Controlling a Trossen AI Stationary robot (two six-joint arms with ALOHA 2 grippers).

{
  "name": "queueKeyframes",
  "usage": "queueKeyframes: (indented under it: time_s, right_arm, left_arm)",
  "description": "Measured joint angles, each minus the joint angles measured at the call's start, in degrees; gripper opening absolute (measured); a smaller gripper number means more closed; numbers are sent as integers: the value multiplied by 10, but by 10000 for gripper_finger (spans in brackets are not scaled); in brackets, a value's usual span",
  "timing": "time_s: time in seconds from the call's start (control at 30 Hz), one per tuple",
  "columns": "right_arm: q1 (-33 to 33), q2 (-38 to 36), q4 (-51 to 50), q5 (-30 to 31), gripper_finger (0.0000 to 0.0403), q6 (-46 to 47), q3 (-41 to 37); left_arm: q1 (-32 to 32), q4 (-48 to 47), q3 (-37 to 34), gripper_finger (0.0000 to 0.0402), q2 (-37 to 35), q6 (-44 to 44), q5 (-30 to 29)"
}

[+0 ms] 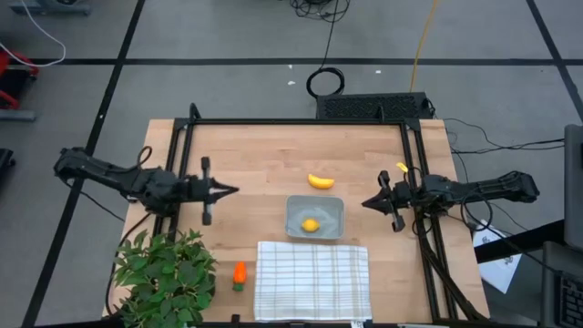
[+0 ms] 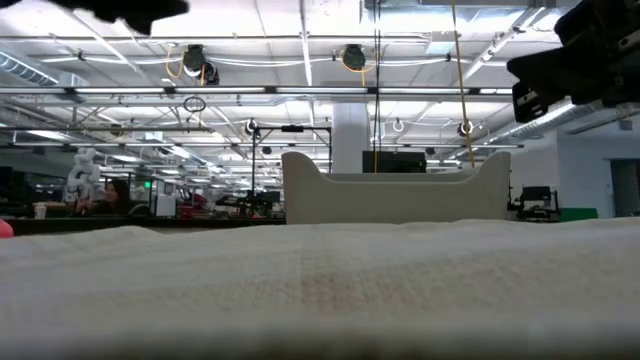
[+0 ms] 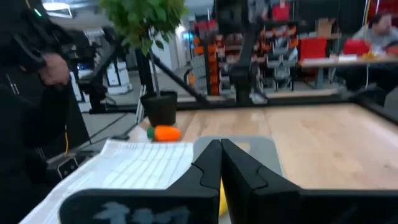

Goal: Pick and placing Produce into tupperware
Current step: Put the yellow banana into the bin

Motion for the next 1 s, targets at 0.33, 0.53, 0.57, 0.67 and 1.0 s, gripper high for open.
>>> queueKeyframes:
  time_s: [0.33, 0.53, 0.57, 0.67, 1.0]
  right_arm:
    - [0, 0, 55, 0, 0, -16, 0]
    - [0, 0, 62, 3, 0, -43, 0]
    - [0, 0, 72, 4, 0, -56, 0]
    - [-1, 0, 102, 5, 0, -110, 0]
    - [-1, 0, 63, 156, 0, -260, 0]
  left_arm:
    - [-27, -45, -108, 0, -139, -40, -69]
    - [-20, -45, -112, 0, -139, -10, -71]
    - [-19, -45, -112, 0, -142, 1, -73]
    - [-18, -44, -103, 0, -151, 22, -81]
    - [-18, 15, -94, 0, -166, 140, -4]
